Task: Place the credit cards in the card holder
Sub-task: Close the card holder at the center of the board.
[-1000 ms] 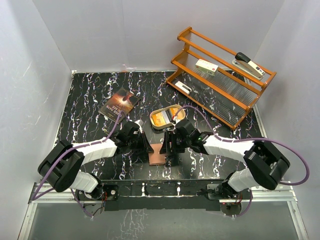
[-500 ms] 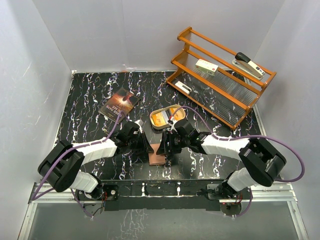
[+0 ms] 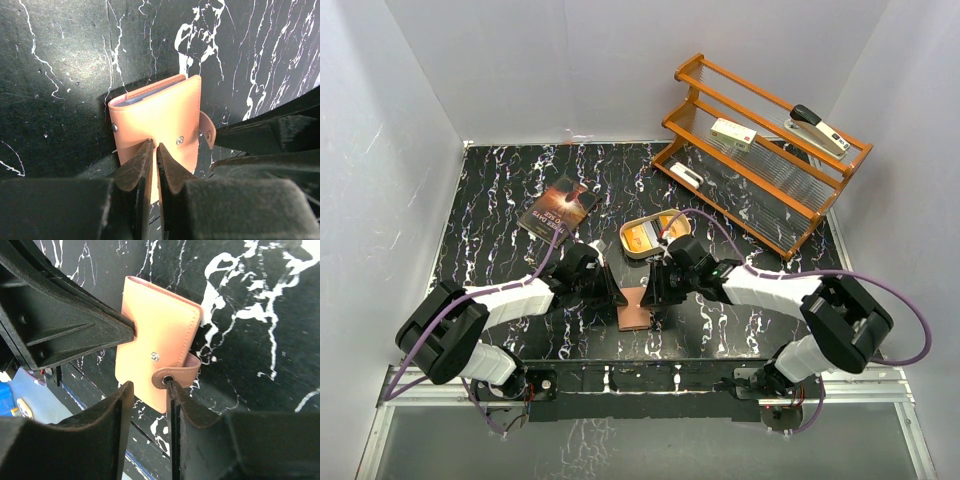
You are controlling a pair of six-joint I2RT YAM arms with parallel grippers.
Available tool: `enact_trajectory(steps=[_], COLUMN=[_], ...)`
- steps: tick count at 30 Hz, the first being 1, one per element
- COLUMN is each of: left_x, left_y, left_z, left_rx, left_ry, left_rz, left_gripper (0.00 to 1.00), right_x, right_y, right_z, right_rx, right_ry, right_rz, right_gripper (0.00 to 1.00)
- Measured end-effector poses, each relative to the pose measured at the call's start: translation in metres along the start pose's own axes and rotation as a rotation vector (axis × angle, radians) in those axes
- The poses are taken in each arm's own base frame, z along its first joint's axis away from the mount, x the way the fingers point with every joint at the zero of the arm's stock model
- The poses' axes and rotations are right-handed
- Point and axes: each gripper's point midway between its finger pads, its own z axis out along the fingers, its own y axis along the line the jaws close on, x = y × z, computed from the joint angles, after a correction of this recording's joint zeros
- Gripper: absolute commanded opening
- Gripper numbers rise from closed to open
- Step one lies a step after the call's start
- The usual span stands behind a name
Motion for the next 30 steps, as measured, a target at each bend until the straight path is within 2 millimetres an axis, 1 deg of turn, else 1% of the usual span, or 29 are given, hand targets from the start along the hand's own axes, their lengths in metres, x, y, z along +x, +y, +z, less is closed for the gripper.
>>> enact_trajectory(steps=[2,5,7,8,10,13,21,30], left_x=[0.0,0.0,0.0,0.0,0.0,0.0,0.0,0.0], left_y=[0.0,0.0,0.0,0.0,0.0,0.0,0.0,0.0], left_z=[0.0,0.0,0.0,0.0,0.0,0.0,0.0,0.0], left_rx=[-0.001,-0.001,-0.001,-0.001,-0.001,-0.001,-0.002,-0.002], left_ry=[0.0,-0.001,-0.001,-0.001,-0.001,-0.001,0.0,-0.001], left_rz=[0.0,0.0,0.0,0.0,0.0,0.0,0.0,-0.002], left_gripper=[0.07,0.07,0.07,0.07,0.07,0.07,0.07,0.07], right_x=[-0.004,-0.013,-0.019,-0.021,-0.021,-0.019,-0.01,-0.008], right_y=[-0.003,-0.003,-0.002,-0.003,-0.005,-0.006,-0.006,-0.002], right_z=[-0.005,-0.017,-0.021,-0.021,-0.02,-0.017,-0.002,0.0], right_rx=[0.018,0.025,0.021,0.022,0.024,0.008,-0.039,-0.069], right_ry=[-0.016,-0.059,-0.081,-0.085,-0.081,-0.067,-0.018,-0.011], right_rz=[0.001,0.001,-0.002,-0.001,0.006,0.022,0.067,0.088], right_gripper=[0.24,0.24,0.27,0.31,0.35,0.36,0.34,0.33])
